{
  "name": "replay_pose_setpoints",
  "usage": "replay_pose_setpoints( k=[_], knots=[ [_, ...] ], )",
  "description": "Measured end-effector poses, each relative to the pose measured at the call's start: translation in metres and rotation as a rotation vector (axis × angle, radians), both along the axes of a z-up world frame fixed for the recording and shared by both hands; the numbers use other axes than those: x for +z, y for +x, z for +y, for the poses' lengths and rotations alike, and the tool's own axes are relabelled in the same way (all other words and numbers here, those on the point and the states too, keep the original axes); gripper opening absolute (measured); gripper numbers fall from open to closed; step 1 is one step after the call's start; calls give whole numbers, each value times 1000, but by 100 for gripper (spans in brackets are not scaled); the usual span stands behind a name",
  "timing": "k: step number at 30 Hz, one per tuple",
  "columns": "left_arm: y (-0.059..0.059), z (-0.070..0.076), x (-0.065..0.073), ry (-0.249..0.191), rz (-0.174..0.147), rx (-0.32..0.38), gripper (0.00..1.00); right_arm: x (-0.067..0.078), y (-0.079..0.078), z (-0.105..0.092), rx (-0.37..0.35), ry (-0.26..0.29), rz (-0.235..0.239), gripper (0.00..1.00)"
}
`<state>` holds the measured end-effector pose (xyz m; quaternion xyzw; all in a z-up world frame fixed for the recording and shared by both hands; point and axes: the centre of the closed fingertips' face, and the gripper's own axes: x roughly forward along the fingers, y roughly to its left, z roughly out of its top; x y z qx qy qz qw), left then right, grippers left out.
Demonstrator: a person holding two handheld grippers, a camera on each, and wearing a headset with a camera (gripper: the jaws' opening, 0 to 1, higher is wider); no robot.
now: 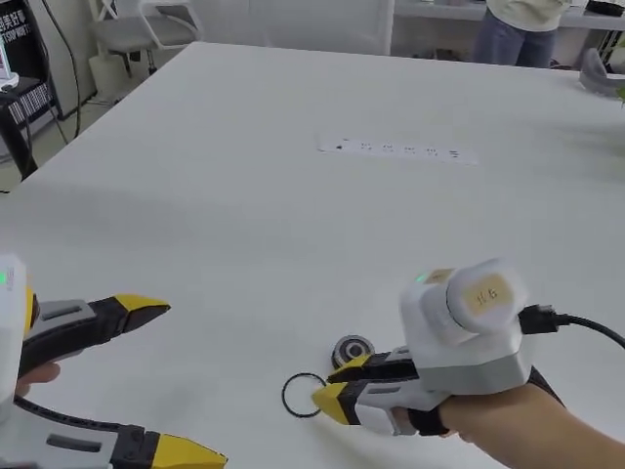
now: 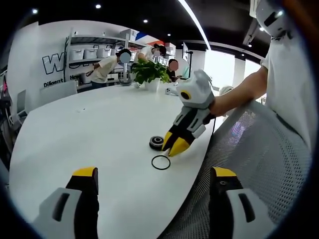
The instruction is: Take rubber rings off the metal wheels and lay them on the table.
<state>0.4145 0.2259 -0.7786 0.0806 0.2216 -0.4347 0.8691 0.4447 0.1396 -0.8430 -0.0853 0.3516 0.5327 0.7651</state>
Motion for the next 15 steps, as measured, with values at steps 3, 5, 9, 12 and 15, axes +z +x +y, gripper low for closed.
replay_pose_setpoints(
  k=[3,5,9,12,15],
  knots=[
    [0,0,0,1,1,2,91,3,3,-1,-25,18,13,13],
    [0,0,-1,2,3,-3,91,5,7,-2,-40,24,8,13],
    [-1,0,-1,3,6,-6,91,9,11,-4,-57,35,4,13],
    [-1,-1,-1,4,5,-8,91,11,13,-4,-64,38,-4,13],
    [-1,-1,-1,5,5,-7,91,15,13,-4,-58,42,-15,14]
  ],
)
